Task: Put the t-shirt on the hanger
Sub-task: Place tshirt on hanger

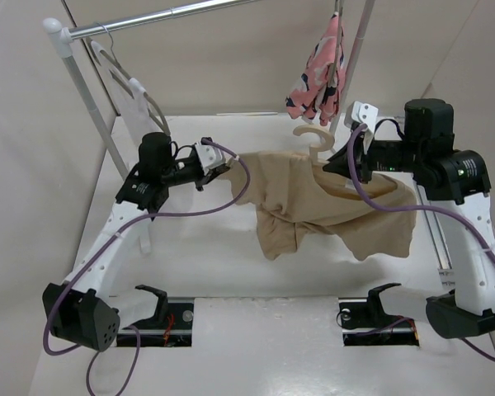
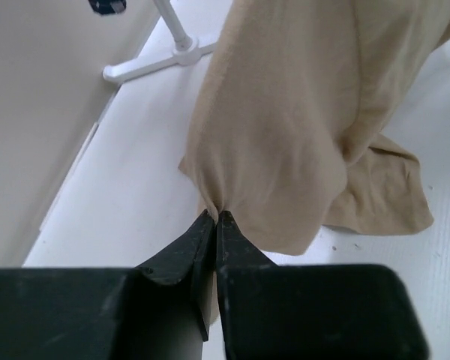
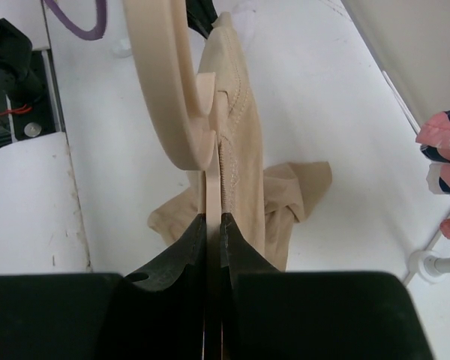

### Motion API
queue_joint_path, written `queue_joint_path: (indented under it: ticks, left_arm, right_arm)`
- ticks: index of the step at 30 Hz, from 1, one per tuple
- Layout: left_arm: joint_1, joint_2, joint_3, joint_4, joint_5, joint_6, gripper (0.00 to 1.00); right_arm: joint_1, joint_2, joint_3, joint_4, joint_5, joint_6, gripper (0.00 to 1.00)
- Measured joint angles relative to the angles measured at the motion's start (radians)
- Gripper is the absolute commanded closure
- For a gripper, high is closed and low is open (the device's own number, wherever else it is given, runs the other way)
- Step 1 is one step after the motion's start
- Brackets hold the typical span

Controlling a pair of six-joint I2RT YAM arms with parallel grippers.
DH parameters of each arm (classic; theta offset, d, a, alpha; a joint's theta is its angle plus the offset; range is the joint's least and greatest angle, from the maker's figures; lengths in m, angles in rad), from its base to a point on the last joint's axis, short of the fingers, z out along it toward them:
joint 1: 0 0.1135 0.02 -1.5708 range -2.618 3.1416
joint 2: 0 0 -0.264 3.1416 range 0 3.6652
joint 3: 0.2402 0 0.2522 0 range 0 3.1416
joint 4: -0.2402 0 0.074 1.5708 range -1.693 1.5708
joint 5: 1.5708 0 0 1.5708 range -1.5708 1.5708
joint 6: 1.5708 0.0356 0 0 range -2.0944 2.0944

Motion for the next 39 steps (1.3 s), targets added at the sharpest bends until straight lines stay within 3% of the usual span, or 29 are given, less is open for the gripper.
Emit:
queue_joint_path:
  ticks: [7,16,26,27,28,30,32,37,39]
  left_arm:
    - [0.082,0.055,-0.062,0.03,-0.088,-0.027,1.0]
    - [0.09,0.055,-0.126,0.051,-0.169,-0.013,1.0]
    - [0.091,0.047,-0.139,0.024,-0.172,0.059,1.0]
    - [0.091,0.038,-0.141,0.019,-0.164,0.062,0.76]
    - [0.092,0.026,-0.141,0.018,-0.154,0.07,0.6]
    - [0.097,-0.007,-0.143,0.016,-0.131,0.071,0.37]
    - [0.101,-0.047,-0.143,0.023,-0.103,0.058,0.21]
    - [0.103,-0.141,-0.143,0.052,-0.042,0.021,0.0]
    - [0.101,-0.174,-0.152,0.071,-0.024,0.006,0.0]
  right_arm:
    - [0.0,-0.002,0.063,-0.042,0.067,-0.01,1.0]
    - [0.0,-0.02,0.174,-0.11,0.108,-0.011,1.0]
    - [0.0,-0.027,0.176,-0.125,0.093,-0.013,1.0]
    - [0.0,-0.026,0.175,-0.123,0.092,-0.007,1.0]
    - [0.0,-0.023,0.174,-0.12,0.092,0.003,1.0]
    - [0.0,-0.017,0.168,-0.092,0.101,0.035,1.0]
    - [0.0,-0.004,0.164,-0.038,0.132,0.108,1.0]
    - [0.025,0.037,0.172,0.08,0.246,0.264,1.0]
    - [0.062,0.073,0.206,0.111,0.323,0.317,1.0]
